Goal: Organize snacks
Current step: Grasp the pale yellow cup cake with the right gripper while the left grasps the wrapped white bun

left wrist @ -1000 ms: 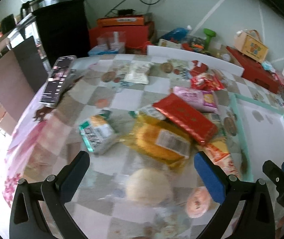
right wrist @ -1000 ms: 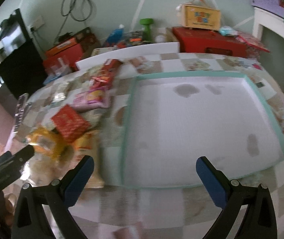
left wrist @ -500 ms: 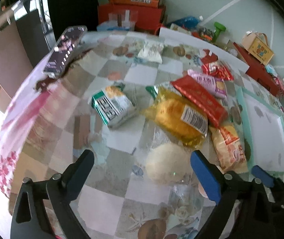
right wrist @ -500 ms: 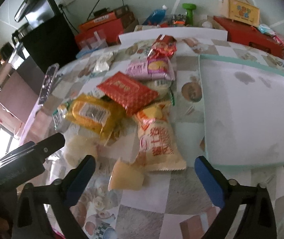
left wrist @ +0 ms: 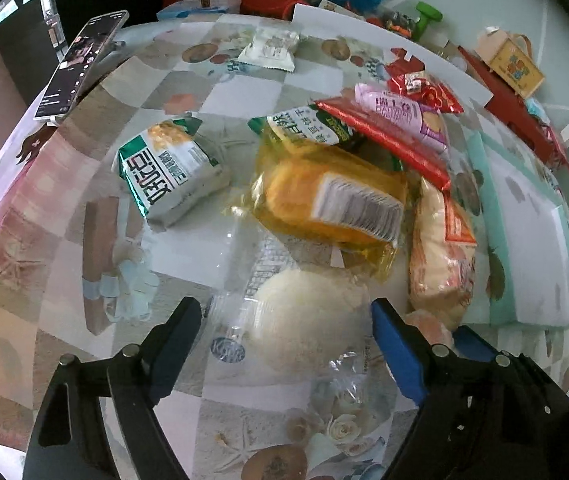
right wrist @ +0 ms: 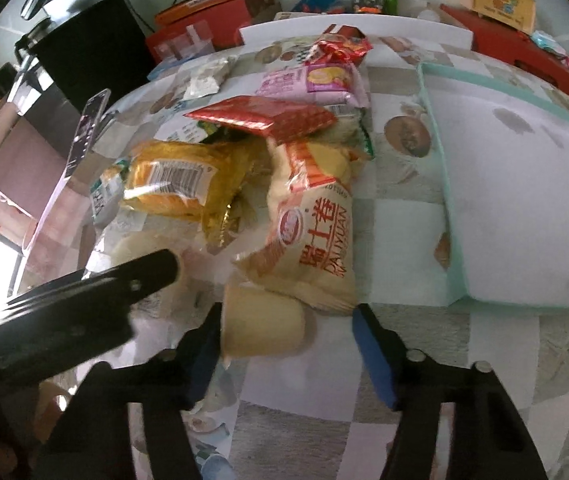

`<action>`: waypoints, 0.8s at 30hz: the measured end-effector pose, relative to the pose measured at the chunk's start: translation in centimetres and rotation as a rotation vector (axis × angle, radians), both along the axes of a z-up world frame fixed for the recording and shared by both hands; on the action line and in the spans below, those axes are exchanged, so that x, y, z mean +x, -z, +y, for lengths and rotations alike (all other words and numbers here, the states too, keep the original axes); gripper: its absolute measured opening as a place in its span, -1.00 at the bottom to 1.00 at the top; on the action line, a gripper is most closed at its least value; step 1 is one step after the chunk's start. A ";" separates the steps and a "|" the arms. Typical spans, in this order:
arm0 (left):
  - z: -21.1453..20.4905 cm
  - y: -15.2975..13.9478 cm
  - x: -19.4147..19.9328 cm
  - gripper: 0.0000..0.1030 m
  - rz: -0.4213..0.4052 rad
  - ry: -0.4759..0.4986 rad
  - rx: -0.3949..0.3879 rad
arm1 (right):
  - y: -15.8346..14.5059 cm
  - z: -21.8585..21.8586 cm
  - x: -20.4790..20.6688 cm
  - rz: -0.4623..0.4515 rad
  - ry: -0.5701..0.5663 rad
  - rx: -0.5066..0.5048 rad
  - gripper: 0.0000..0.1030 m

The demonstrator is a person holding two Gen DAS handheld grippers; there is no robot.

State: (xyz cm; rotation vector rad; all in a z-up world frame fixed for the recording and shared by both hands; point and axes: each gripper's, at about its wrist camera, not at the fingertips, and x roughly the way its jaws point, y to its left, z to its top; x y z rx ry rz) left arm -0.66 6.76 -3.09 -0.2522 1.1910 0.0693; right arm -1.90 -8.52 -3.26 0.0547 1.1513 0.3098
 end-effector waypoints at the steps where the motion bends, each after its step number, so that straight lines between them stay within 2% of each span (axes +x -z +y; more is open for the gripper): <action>1: -0.1 0.0 0.1 0.56 0.001 0.006 -0.002 | 0.1 0.3 0.1 -0.004 -0.003 0.002 0.12; 6: -0.2 0.2 0.1 0.50 0.004 0.013 -0.015 | 0.2 0.2 0.2 -0.003 -0.008 0.033 -0.02; 10: -0.2 0.2 0.1 0.37 0.000 0.017 -0.027 | 0.1 0.2 0.3 0.001 -0.012 0.040 -0.21; 15: 0.0 0.1 0.0 0.23 -0.008 0.013 -0.044 | -0.1 0.0 0.2 0.005 -0.014 0.058 -0.22; 24: 0.2 -1.4 -0.8 0.21 -0.052 0.008 -0.027 | -2.2 -0.4 -0.4 -0.051 -0.023 0.102 -0.23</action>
